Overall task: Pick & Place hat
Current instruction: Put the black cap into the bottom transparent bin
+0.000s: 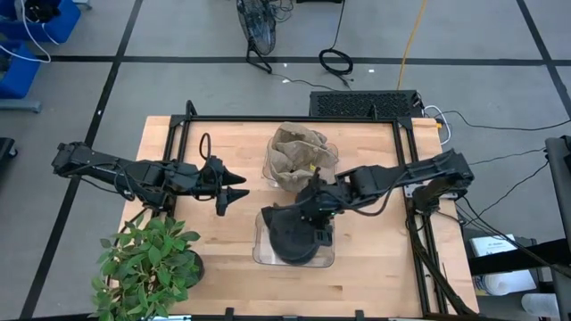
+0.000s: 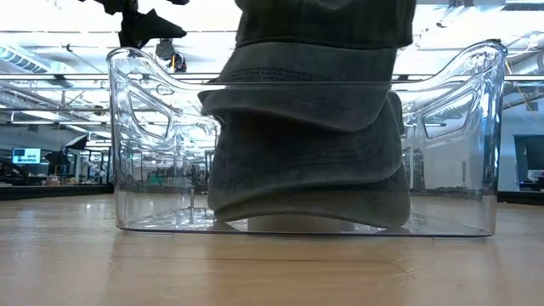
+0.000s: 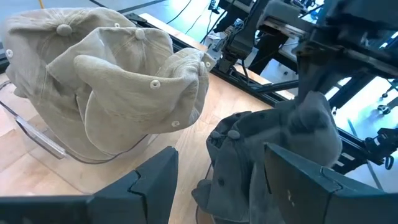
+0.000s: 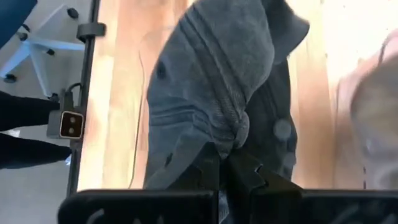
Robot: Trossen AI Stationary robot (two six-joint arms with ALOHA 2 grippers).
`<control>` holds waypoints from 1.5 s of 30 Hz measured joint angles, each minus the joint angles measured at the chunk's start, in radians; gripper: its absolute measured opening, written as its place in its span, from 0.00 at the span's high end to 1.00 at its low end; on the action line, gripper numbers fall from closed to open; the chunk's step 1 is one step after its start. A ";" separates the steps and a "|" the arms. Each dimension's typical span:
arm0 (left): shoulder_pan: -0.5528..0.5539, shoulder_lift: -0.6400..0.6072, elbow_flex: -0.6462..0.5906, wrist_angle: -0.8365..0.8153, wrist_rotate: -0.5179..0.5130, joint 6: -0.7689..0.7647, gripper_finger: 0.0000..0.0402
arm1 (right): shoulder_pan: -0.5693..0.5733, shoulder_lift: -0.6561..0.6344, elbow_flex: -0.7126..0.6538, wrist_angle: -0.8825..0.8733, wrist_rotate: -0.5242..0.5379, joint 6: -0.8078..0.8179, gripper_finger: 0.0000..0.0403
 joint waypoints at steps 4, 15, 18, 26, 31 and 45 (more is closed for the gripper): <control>0.000 0.000 0.000 -0.001 0.000 -0.001 0.42 | 0.000 0.004 0.000 0.042 0.068 -0.056 1.00; 0.000 0.000 0.000 -0.008 0.000 0.000 0.42 | -0.012 0.003 0.000 -0.090 0.075 -0.131 1.00; 0.000 0.000 0.000 -0.008 0.000 0.000 0.42 | -0.027 0.004 0.000 -0.014 0.116 -0.143 1.00; 0.000 0.000 0.000 -0.010 0.000 0.000 0.42 | -0.020 0.129 0.000 0.175 -0.113 -0.150 1.00; 0.000 0.000 0.000 -0.020 0.025 0.000 0.42 | -0.018 0.189 -0.001 0.003 -0.180 -0.080 1.00; -0.001 0.000 0.000 -0.053 0.029 0.031 0.42 | -0.011 0.159 -0.001 0.126 -0.032 -0.012 0.98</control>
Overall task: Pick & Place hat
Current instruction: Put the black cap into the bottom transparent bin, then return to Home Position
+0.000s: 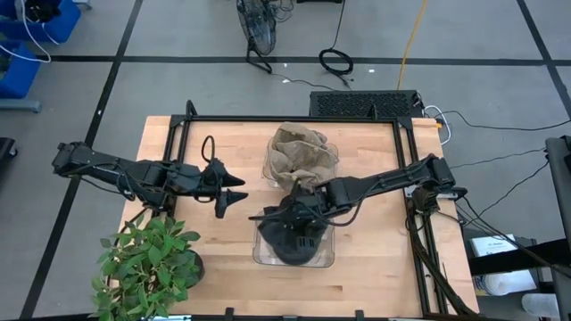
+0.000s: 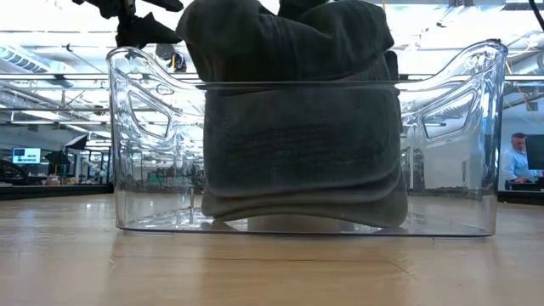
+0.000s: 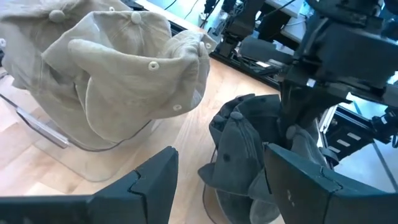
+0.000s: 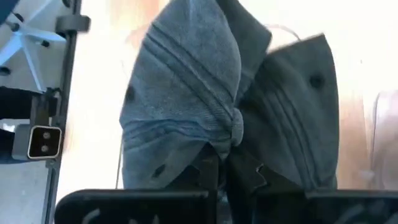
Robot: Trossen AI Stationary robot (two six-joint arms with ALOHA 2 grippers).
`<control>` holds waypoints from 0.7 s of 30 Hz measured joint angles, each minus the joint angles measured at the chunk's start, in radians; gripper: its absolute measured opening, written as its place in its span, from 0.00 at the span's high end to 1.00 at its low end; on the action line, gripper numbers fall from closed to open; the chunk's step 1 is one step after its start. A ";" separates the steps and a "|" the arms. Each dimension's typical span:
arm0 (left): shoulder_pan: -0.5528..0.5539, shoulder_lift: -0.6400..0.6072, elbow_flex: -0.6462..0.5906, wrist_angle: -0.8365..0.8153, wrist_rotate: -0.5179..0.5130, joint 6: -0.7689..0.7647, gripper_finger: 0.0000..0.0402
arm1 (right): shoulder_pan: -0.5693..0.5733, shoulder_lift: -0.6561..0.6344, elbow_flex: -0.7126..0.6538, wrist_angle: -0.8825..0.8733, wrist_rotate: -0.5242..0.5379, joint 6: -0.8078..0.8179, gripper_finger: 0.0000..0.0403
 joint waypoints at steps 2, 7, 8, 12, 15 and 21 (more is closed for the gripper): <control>0.000 0.000 0.000 0.000 0.000 0.008 0.42 | 0.001 -0.002 0.000 -0.023 -0.001 0.018 0.97; 0.000 0.000 0.000 0.000 0.034 0.075 0.42 | 0.004 -0.011 0.000 -0.042 -0.031 0.071 0.87; 0.000 0.000 0.000 -0.001 0.037 0.088 0.42 | 0.004 -0.014 0.000 -0.035 -0.030 0.075 0.84; 0.000 0.000 0.000 -0.001 0.052 0.150 0.42 | 0.002 -0.038 0.000 -0.033 -0.027 0.105 0.69; 0.000 0.000 0.000 -0.001 0.053 0.188 0.42 | -0.009 -0.070 0.000 -0.050 -0.027 0.114 0.58; 0.002 -0.037 -0.001 -0.014 0.052 0.190 0.42 | -0.050 -0.179 0.000 -0.060 0.002 0.109 0.43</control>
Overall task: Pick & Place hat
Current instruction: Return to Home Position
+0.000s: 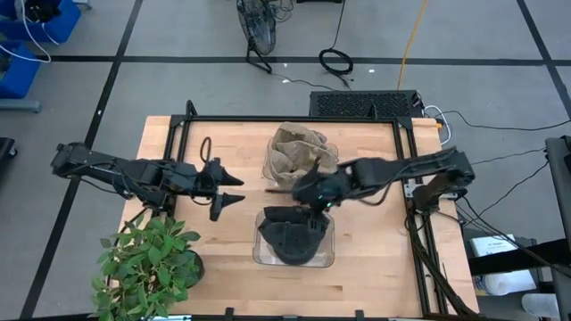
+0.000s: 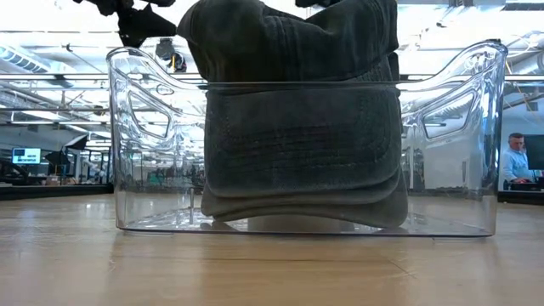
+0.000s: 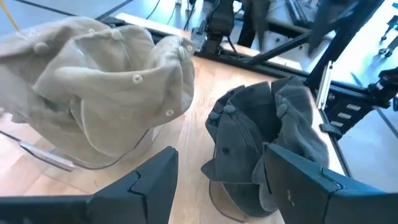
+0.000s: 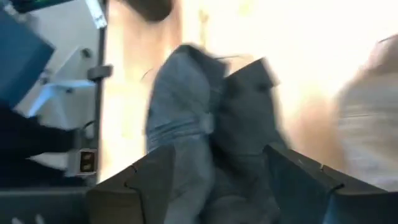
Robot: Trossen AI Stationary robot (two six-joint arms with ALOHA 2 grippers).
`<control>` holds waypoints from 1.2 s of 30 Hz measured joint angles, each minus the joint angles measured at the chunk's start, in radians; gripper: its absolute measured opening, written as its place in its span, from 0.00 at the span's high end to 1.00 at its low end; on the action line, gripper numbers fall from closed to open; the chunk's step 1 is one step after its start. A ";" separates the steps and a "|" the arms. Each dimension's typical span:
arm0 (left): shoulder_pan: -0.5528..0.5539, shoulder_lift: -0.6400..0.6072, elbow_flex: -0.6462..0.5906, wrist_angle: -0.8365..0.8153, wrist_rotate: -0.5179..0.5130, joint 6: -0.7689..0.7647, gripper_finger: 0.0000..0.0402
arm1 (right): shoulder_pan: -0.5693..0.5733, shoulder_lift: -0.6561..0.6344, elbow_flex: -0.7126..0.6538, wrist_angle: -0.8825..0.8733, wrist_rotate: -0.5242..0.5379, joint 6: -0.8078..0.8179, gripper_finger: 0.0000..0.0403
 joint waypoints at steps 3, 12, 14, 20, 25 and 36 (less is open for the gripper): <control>0.013 -0.051 0.014 -0.072 -0.022 0.010 0.42 | -0.019 -0.060 0.000 -0.066 0.094 -0.015 0.41; 0.050 -0.228 0.066 -0.286 -0.081 0.136 0.62 | -0.018 -0.154 0.000 -0.362 0.336 0.073 0.49; 0.048 -0.259 0.066 -0.314 -0.081 0.178 0.79 | -0.018 -0.154 0.001 -0.452 0.342 0.126 0.54; 0.013 -0.365 0.063 -0.438 -0.072 0.159 0.98 | 0.022 -0.173 -0.109 -0.497 0.339 0.172 0.80; -0.060 -0.476 -0.038 -0.428 -0.110 0.130 0.99 | 0.072 -0.251 -0.333 -0.277 0.338 0.156 0.98; -0.137 -0.824 -0.308 -0.328 -0.140 0.295 0.99 | 0.116 -0.505 -0.782 0.319 0.337 0.333 0.99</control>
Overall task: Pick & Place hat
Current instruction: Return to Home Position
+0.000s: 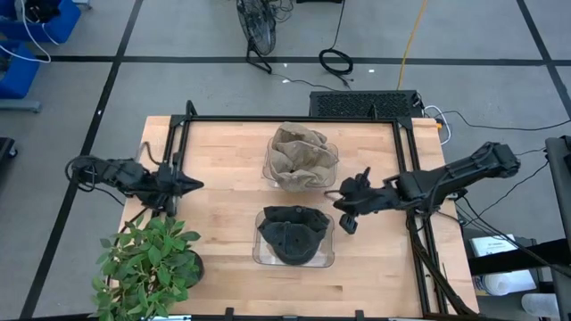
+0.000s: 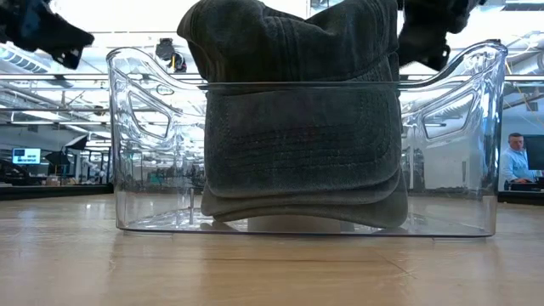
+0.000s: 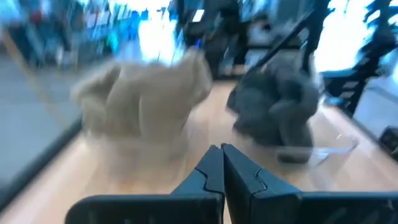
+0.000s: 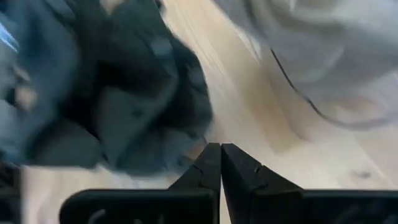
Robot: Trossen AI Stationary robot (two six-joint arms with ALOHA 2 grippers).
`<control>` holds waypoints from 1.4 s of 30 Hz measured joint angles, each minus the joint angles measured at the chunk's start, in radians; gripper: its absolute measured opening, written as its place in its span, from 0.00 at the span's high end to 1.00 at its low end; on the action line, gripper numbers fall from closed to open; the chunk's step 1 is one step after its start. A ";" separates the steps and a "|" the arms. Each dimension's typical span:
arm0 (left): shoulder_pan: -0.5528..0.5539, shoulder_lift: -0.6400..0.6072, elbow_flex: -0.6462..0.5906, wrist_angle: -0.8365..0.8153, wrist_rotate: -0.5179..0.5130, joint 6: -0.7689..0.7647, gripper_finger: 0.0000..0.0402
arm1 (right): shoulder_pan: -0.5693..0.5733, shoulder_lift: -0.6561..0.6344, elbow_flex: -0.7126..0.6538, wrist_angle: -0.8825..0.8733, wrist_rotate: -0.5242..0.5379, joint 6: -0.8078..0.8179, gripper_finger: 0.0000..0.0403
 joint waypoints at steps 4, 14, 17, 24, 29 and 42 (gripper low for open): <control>0.015 -0.037 -0.026 0.078 0.038 0.123 0.99 | -0.005 -0.090 -0.090 0.190 0.051 -0.008 0.99; 0.088 -0.037 -0.199 0.315 0.137 0.109 0.99 | -0.031 -0.214 -0.173 0.471 0.240 -0.236 1.00; 0.119 -0.038 -0.272 0.420 0.167 0.077 0.99 | -0.046 -0.223 -0.181 0.516 0.253 -0.274 1.00; 0.217 -0.036 -0.397 0.591 0.256 0.030 0.99 | -0.069 -0.223 -0.180 0.532 0.238 -0.293 1.00; 0.329 -0.038 -0.397 0.576 0.347 0.033 0.99 | -0.069 -0.223 -0.180 0.534 0.237 -0.298 1.00; 0.459 -0.036 -0.397 0.568 0.398 -0.060 0.99 | -0.058 -0.236 -0.180 0.538 0.233 -0.495 1.00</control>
